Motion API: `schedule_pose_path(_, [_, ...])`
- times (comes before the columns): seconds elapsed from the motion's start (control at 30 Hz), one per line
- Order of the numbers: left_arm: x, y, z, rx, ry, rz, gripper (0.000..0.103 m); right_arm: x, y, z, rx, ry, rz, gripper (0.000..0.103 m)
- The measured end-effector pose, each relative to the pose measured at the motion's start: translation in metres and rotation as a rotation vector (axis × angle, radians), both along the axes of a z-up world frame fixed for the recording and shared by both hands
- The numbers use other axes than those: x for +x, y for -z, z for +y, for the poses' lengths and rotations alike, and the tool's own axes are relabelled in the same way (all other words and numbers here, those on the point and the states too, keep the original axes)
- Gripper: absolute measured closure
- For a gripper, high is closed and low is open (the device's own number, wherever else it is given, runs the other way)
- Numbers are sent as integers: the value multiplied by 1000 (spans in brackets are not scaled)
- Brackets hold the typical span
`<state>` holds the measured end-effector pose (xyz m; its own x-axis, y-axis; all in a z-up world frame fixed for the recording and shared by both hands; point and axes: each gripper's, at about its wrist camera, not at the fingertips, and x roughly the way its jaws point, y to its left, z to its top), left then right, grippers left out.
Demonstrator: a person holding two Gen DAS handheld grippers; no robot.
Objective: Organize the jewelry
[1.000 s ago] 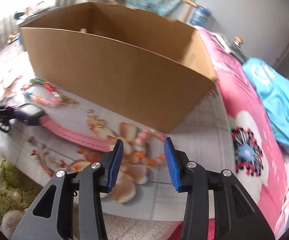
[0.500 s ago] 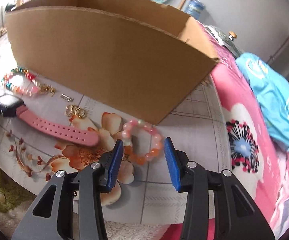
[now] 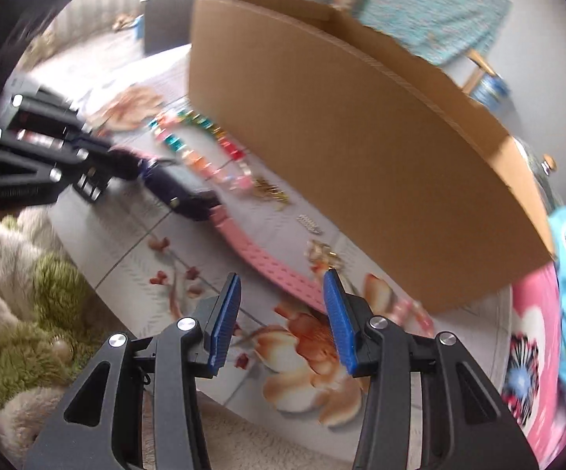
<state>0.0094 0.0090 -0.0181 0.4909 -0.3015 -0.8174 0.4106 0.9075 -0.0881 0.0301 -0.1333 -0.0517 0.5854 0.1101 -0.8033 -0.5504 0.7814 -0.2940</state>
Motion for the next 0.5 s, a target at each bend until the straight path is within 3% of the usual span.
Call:
schedule_pose_path(0.17, [0, 0, 0, -1, 1, 0, 99, 5, -1, 9, -8, -41, 11, 62])
schedule_pose_path(0.33, [0, 0, -1, 3, 4, -7, 99, 19, -4, 1, 57, -21, 62, 91])
schedule_pose_path(0.5, [-6, -4, -5, 37, 14, -45, 100, 11, -16, 4, 90, 14, -30, 99])
